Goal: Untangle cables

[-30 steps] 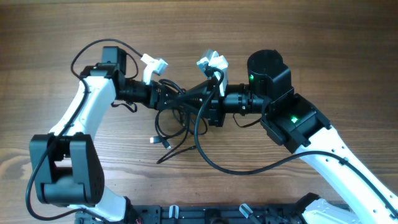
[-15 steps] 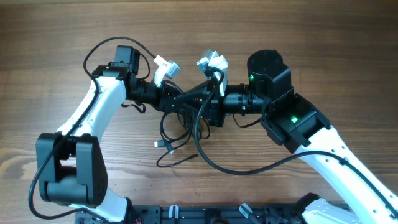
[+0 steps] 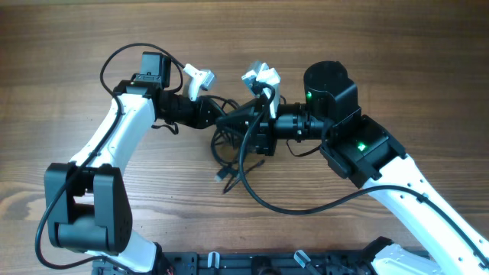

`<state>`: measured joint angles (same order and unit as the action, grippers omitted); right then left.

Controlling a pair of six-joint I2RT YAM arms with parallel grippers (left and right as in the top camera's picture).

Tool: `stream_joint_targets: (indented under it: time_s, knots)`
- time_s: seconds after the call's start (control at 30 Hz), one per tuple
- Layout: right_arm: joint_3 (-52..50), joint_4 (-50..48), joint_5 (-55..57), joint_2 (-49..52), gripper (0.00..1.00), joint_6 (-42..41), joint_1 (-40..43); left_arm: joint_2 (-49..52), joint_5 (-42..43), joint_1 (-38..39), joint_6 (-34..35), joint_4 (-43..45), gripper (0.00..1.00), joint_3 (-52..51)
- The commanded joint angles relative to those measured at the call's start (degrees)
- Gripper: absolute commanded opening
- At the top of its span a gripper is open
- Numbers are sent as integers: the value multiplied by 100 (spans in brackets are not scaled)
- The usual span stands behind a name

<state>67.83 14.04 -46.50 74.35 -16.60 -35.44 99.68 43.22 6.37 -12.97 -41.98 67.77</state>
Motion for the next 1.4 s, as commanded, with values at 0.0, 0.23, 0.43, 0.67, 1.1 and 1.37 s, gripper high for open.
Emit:
stream_joint_targets:
  time_s: [0.0, 0.23, 0.43, 0.67, 1.1, 1.37]
  knots:
    - [9, -11, -116, -68, 4, 11, -15, 63, -979, 17, 1069, 149, 4, -28]
    - [9, 107, 286, -68, 4, 2, -15, 63, -2457, 17, 2192, 192, 5, -31]
    - [9, 323, 778, -68, 4, 4, -15, 63, -3790, 15, 3359, 146, 8, -72]
    - [9, 588, 1545, -68, 4, -4, 140, 63, -4787, -39, 4011, 175, 8, -350]
    - [9, 2124, 3563, -70, 4, -208, 1574, 63, -4802, -763, 4046, 107, 9, -424]
    - [9, 2706, 4457, -70, 4, -533, 2638, 63, -4802, -1027, 4046, 42, 10, -424]
